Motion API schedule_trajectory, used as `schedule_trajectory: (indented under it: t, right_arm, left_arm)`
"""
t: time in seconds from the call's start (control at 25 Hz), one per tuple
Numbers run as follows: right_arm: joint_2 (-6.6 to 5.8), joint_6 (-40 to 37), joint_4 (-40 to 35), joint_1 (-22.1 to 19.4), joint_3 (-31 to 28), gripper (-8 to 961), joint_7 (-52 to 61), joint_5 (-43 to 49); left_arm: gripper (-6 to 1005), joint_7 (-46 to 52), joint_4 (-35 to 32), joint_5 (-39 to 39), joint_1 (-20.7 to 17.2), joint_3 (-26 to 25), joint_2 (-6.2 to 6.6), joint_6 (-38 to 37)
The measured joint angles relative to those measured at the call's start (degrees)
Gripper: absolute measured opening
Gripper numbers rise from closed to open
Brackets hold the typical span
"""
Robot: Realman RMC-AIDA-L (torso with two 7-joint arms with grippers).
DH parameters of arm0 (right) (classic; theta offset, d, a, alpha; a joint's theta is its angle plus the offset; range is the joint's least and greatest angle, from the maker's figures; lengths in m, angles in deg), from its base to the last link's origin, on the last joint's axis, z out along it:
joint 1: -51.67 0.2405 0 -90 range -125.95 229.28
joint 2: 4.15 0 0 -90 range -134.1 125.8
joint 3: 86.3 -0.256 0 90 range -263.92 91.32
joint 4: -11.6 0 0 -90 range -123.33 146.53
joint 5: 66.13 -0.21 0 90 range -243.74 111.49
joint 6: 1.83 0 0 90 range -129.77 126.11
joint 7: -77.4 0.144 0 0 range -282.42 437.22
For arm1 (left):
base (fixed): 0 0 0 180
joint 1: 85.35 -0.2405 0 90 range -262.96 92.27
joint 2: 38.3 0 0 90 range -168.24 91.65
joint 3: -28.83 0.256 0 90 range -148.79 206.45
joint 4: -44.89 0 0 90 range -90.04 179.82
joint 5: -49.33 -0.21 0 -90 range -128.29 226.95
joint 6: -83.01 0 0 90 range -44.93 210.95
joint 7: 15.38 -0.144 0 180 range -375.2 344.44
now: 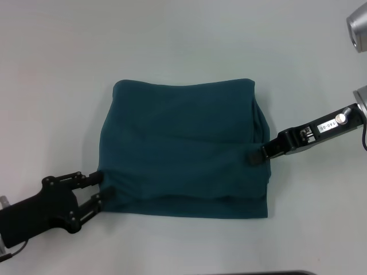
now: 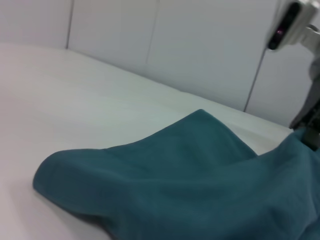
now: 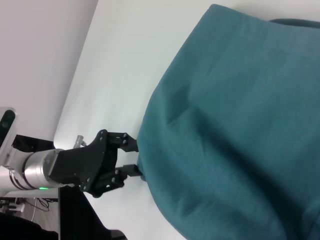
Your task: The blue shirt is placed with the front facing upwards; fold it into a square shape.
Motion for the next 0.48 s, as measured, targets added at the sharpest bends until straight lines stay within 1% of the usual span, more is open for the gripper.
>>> schedule_trajectory:
  t: [0.08,0.16,0.36,0.48]
  right_arm:
    - [-0.12,0.07,0.0,0.0,0.0,35,0.01,-0.04]
    - [-0.24,0.24,0.0,0.03,0.0,35,0.01,-0.05]
    - [-0.34,0.28,0.09,0.14,0.0,36,0.01,-0.08]
    - [-0.39,0.3,0.03,0.22,-0.01,36,0.01,-0.08]
  left_arm:
    - [482,1.05,1.01,-0.05,-0.03,0.14,-0.04,-0.47]
    - [474,-0.18,1.22,-0.06,-0.05,0.19,-0.19,-0.8]
    - [274,-0.95,0.95,-0.13,0.38,0.17,-0.1,-1.38]
    - [202,-0.75,1.26,0.71,0.04,-1.6,0.07,-2.81]
